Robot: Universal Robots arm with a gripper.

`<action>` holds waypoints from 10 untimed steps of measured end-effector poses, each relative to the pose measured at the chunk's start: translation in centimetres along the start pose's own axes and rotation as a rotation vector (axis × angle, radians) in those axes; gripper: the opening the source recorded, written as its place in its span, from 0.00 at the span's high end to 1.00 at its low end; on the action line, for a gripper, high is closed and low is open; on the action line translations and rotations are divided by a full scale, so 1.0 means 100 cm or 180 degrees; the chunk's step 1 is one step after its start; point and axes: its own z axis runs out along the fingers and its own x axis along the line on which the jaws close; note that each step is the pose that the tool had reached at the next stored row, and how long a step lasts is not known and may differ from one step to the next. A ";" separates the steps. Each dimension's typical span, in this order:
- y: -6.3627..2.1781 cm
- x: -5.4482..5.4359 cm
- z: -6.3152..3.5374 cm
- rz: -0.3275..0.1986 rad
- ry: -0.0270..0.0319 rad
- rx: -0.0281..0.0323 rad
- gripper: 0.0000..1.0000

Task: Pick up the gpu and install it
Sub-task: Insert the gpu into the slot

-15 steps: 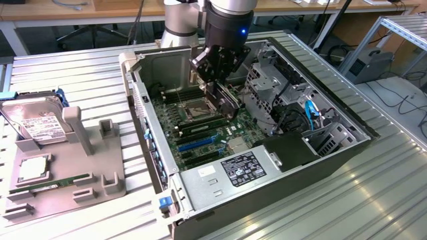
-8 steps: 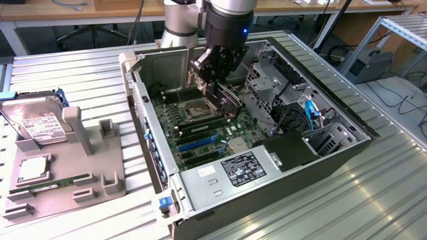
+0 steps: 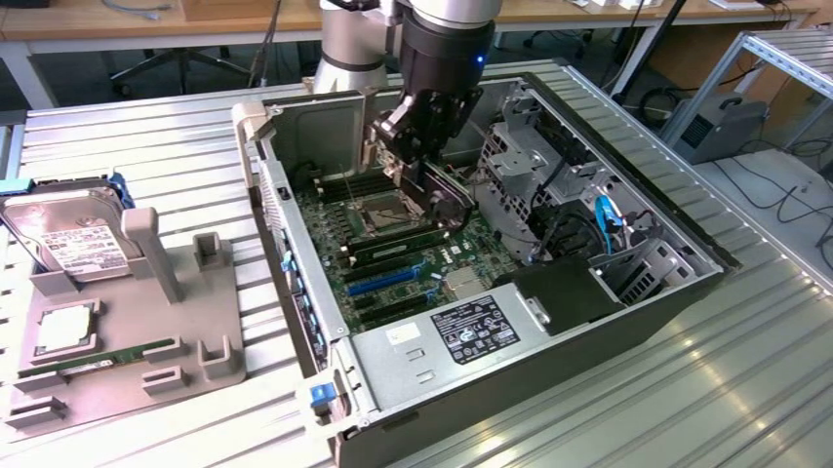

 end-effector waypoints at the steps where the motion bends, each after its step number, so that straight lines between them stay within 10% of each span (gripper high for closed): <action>1: 0.0000 0.000 0.0000 -0.0061 0.0000 -0.0002 0.73; 10: 0.0000 0.000 0.0000 -0.0312 0.0001 -0.0009 0.73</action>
